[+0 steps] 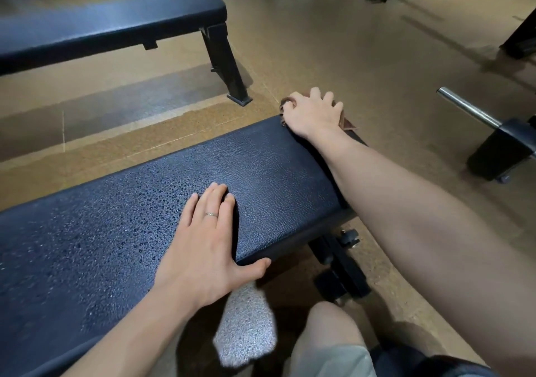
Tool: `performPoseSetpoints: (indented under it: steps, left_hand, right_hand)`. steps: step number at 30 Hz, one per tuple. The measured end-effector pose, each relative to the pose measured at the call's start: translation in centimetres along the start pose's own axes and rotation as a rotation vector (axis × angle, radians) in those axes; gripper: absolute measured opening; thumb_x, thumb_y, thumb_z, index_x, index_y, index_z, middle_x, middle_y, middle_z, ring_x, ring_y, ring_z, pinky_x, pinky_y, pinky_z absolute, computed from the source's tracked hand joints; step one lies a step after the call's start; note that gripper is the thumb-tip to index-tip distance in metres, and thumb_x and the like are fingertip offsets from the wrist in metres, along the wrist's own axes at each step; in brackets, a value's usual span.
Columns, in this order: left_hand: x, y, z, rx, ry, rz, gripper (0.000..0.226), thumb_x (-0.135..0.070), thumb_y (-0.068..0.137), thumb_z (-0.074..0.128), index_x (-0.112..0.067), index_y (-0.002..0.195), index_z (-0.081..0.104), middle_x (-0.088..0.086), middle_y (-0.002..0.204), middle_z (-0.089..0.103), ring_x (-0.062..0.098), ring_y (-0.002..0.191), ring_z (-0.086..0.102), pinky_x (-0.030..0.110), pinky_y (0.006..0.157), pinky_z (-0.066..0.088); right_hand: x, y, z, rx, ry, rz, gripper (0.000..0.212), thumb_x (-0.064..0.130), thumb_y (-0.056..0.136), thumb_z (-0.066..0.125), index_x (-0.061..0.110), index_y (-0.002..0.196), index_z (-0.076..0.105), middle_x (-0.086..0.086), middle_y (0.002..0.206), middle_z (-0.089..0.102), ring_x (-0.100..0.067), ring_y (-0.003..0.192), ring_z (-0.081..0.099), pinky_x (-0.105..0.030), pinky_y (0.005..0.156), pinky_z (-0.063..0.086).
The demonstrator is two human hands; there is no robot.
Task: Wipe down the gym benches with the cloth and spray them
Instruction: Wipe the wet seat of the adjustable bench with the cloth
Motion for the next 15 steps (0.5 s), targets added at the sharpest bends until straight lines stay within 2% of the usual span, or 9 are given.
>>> performPoseSetpoints:
  steps: [3,6,9,11,13,15]
  left_hand:
    - [0.0,-0.1,0.0,-0.007,0.006,-0.003,0.122,-0.092,0.067,0.048,-0.004,0.150,0.041,0.013,0.163,0.031,0.026,0.156,0.019,0.049,0.127,0.015]
    - [-0.1,-0.1,0.0,0.007,0.017,-0.002,0.122,-0.093,0.068,0.046,-0.004,0.151,0.040,0.013,0.163,0.031,0.026,0.157,0.018,0.049,0.127,0.015]
    - [-0.1,-0.1,-0.1,0.003,0.020,-0.008,0.122,-0.093,0.068,0.046,-0.003,0.150,0.042,0.015,0.163,0.031,0.027,0.156,0.019,0.049,0.127,0.016]
    - [-0.1,-0.1,-0.2,0.008,0.026,-0.010,0.123,-0.093,0.068,0.045,-0.002,0.150,0.041,0.015,0.163,0.032,0.027,0.156,0.020,0.050,0.127,0.016]
    - [-0.1,0.0,-0.1,0.010,0.025,-0.014,0.123,-0.093,0.068,0.046,-0.002,0.150,0.041,0.015,0.163,0.032,0.027,0.156,0.020,0.050,0.127,0.016]
    - [-0.1,0.0,0.0,0.002,0.030,-0.013,0.123,-0.093,0.068,0.047,-0.002,0.150,0.043,0.015,0.162,0.033,0.027,0.155,0.022,0.049,0.127,0.016]
  right_hand:
    - [-1.2,-1.5,-0.3,-0.028,0.031,-0.088,0.047,0.048,0.099,0.024,0.046,0.138,0.049,-0.007,0.148,0.043,-0.038,0.134,0.035,-0.056,0.109,0.030]
    - [-3.4,-5.7,-0.3,-0.144,-0.016,-0.101,0.046,0.052,0.097,0.024,0.049,0.139,0.043,-0.008,0.156,0.037,-0.041,0.139,0.032,-0.059,0.111,0.030]
    - [-4.1,-8.0,0.5,-0.121,-0.081,-0.079,0.051,0.053,0.100,0.025,0.048,0.150,0.035,-0.008,0.166,0.026,-0.043,0.149,0.020,-0.061,0.119,0.019]
    - [-2.6,-6.8,0.5,-0.066,-0.065,-0.139,0.052,0.052,0.102,0.028,0.049,0.153,0.033,-0.007,0.168,0.022,-0.044,0.151,0.015,-0.061,0.121,0.013]
    - [0.7,-4.9,0.6,-0.027,-0.071,-0.282,0.051,0.051,0.101,0.029,0.049,0.151,0.038,-0.005,0.167,0.026,-0.042,0.151,0.018,-0.061,0.122,0.012]
    - [3.9,-3.5,1.1,0.015,-0.101,-0.425,0.049,0.052,0.099,0.028,0.049,0.145,0.046,-0.003,0.159,0.040,-0.035,0.146,0.029,-0.059,0.119,0.018]
Point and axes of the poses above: each hand's wrist, its own y-axis towards the middle knuckle, its own z-axis out of the palm, x = y × z, the point moved 9 cm from there along y, towards the middle knuckle
